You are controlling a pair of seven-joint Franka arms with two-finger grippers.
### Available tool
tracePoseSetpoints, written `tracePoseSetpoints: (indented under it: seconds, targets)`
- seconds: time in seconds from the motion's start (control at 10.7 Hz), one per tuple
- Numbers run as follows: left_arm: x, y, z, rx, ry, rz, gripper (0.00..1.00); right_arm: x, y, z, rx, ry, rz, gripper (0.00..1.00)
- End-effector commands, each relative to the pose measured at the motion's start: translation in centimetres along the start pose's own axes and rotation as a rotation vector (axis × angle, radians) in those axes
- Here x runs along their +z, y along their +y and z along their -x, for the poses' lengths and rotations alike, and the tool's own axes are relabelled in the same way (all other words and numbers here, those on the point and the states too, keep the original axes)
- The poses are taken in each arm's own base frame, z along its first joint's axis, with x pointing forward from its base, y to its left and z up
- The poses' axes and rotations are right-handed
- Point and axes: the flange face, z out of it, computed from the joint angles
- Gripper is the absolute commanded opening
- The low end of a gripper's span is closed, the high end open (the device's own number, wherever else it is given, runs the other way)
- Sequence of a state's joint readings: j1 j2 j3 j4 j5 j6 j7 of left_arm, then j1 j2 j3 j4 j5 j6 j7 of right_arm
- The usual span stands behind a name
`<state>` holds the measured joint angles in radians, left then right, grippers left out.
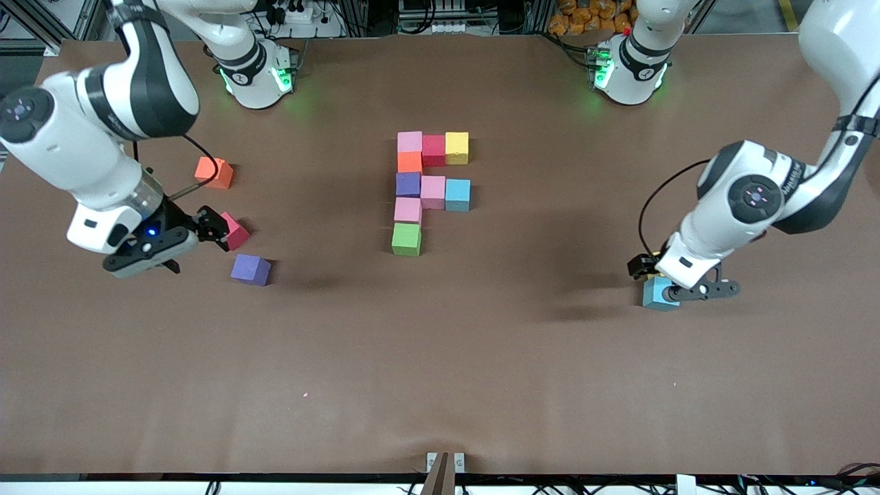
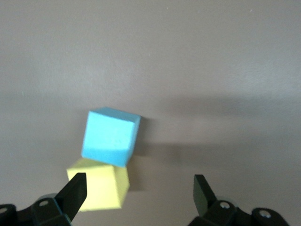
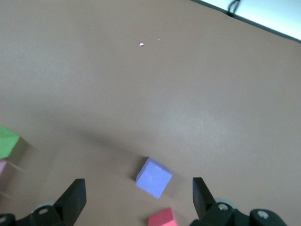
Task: Arrange 11 blocks into digit 3
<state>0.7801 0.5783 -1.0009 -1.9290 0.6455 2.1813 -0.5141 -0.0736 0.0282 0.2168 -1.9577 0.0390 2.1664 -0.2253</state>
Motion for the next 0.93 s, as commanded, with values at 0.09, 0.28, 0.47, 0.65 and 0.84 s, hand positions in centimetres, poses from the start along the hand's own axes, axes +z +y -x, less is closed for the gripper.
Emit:
tracePoseSetpoints:
  seconds: [0.09, 0.28, 0.47, 0.65, 0.84]
  targets:
    - [2.6, -0.4, -2.5, 0.196, -0.023, -0.066, 1.0, -7.3, -3.5, 2.5, 0.248, 0.004, 0.012, 1.0]
    - [4.4, 0.1, -3.1, 0.222, -0.04, -0.082, 1.0, -11.2, -1.0, 2.2, 0.282, -0.042, 0.007, 1.0]
    - [5.8, -1.3, -3.3, 0.195, -0.056, -0.067, 1.0, -14.6, 2.0, 2.5, 0.274, -0.068, 0.012, 1.0]
    - [6.5, -2.1, -3.2, 0.188, -0.066, -0.064, 1.0, -16.7, 5.1, 2.5, 0.323, -0.07, 0.013, 1.0]
    - [7.0, -2.5, -2.9, 0.186, -0.077, -0.066, 1.0, -17.3, 5.1, 2.3, 0.326, -0.066, 0.01, 1.0]
